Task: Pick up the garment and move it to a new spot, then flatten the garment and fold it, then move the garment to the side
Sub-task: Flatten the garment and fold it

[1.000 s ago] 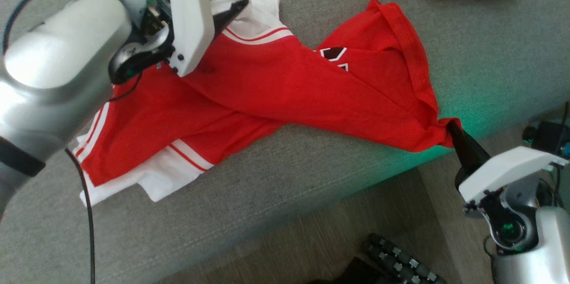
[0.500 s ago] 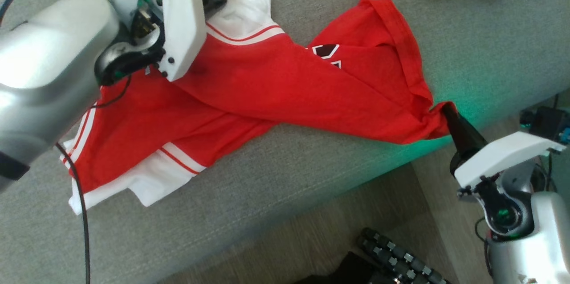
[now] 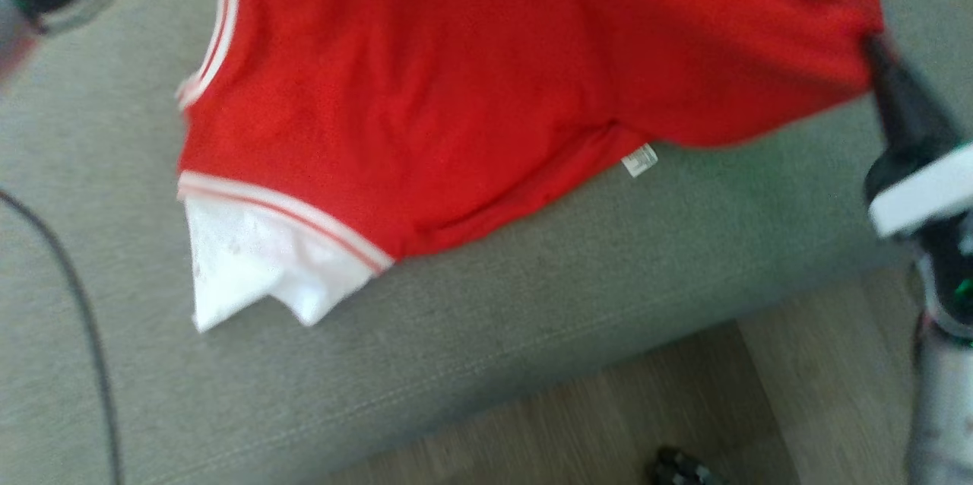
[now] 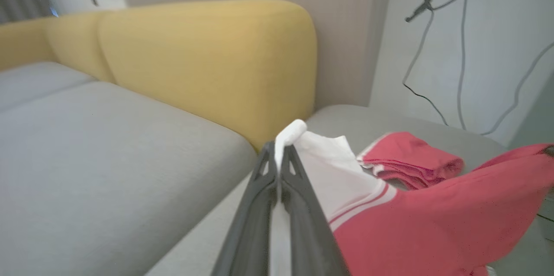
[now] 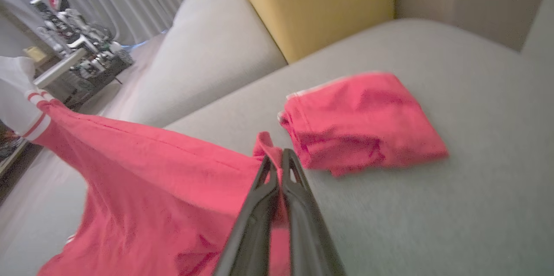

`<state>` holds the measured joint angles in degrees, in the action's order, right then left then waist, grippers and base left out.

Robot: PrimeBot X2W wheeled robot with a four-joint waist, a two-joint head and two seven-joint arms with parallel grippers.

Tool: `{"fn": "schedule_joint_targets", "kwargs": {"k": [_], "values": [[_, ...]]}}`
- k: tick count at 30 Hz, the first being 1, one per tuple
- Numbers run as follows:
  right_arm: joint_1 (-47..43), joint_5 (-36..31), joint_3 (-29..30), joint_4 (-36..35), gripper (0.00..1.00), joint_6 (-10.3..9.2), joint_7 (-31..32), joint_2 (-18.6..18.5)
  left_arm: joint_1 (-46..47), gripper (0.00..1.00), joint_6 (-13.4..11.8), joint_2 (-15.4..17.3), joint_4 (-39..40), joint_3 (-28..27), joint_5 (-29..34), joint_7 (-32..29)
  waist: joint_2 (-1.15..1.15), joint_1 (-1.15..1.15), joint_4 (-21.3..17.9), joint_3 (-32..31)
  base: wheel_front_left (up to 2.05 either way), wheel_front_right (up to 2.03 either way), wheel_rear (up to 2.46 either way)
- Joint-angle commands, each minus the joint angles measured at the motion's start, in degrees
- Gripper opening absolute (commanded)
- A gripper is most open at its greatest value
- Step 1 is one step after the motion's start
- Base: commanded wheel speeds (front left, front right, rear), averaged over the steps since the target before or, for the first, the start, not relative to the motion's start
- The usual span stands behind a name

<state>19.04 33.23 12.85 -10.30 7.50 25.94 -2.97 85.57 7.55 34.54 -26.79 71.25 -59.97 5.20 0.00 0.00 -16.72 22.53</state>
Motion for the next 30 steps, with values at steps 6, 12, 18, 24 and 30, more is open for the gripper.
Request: {"fn": "schedule_joint_targets", "kwargs": {"k": [6, 12, 18, 24, 30], "values": [[17.1, -5.0, -1.5, -1.5, 0.00, -0.01, 6.0, -3.6, 9.0, 0.00, -0.3, 5.5, -5.2, -5.6, 4.3, 6.9, 0.00, 0.00, 4.3, -8.0, 0.00, 0.00, 0.00], [32.6, -8.3, -1.3, 6.9, 0.00, -0.01, 8.0, -6.2, 11.7, 0.00, -0.3, 5.5, -6.2, -6.4, 6.5, 8.7, 0.00, 0.00, 8.5, -12.5, 0.00, 0.00, 0.00], [40.1, -9.6, -2.1, 14.9, 0.00, -0.01, 7.6, -8.5, 11.4, 0.00, -0.1, 5.2, -3.3, -5.5, 6.3, 9.0, 0.00, 0.00, 12.3, -17.5, 0.00, 0.00, 0.00], [44.3, -10.4, -3.2, 20.8, 0.00, -0.01, 6.3, -9.2, 13.4, 0.00, -0.1, 5.5, -0.4, -4.8, 6.1, 7.1, 0.00, 0.00, 14.4, -18.6, 0.00, 0.00, 0.00], [48.8, -12.5, -5.7, 27.6, 0.00, -0.01, 4.1, -8.3, 16.9, 0.00, -0.1, 5.3, -1.1, -3.2, 8.5, 5.3, 0.00, 0.00, 15.1, -15.4, 0.00, 0.00, 0.00]]}}
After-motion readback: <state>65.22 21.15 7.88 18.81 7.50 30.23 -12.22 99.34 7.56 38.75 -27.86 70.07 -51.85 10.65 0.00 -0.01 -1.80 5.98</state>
